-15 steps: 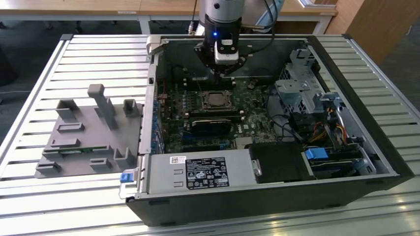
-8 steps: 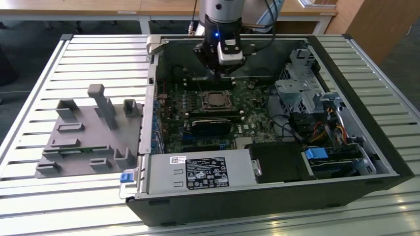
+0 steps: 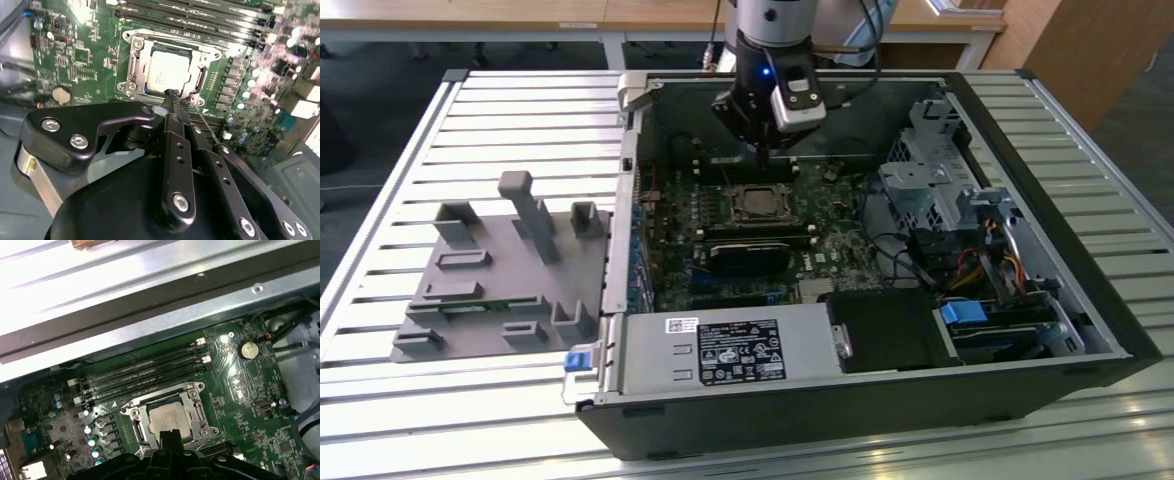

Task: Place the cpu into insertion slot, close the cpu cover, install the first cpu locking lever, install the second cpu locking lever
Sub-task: 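Install the first cpu locking lever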

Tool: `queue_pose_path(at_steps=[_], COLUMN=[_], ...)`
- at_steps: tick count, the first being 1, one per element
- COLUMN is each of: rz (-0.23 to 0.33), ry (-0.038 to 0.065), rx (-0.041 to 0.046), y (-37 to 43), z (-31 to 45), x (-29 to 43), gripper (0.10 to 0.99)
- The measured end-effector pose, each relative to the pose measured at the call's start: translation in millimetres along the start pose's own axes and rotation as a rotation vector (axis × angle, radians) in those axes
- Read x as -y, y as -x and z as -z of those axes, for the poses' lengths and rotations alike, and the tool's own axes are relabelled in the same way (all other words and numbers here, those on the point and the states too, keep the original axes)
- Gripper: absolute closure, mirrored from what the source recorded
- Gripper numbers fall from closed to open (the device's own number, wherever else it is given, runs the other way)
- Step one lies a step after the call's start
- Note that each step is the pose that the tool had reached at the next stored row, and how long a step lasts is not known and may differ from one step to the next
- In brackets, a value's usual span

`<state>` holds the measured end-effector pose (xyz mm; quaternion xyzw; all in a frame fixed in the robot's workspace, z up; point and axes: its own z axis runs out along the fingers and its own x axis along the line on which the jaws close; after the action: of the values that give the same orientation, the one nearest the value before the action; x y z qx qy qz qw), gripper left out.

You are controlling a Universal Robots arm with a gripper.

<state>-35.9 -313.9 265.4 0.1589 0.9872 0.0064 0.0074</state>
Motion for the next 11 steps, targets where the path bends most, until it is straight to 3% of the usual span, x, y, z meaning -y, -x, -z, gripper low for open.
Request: queue_pose_path(at_steps=[11], rz=[0.184], ry=[0.003], rx=[-0.0027], y=[-0.1], z=[-1.1], x=[0.0], gripper=[0.980])
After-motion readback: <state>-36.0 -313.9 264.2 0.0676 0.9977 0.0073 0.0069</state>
